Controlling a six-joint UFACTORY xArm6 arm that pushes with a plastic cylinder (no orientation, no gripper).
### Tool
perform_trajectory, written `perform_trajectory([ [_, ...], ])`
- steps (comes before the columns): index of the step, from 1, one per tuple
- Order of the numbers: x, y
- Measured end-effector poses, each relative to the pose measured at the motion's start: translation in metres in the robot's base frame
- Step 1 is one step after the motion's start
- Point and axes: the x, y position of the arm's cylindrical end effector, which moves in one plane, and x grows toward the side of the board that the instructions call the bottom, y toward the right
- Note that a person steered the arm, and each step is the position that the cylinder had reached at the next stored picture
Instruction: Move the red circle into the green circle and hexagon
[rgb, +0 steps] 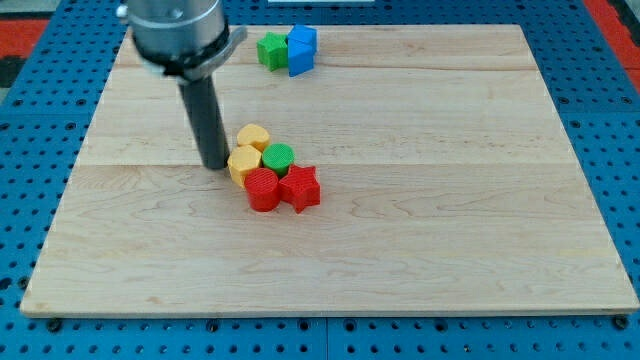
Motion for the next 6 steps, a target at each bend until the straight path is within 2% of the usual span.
perform_trajectory([
  [1,0.059,0.002],
  [2,0.073,0.063],
  [4,0.006,0.065],
  [5,0.008,0.054],
  [6,0.009,-0.002],
])
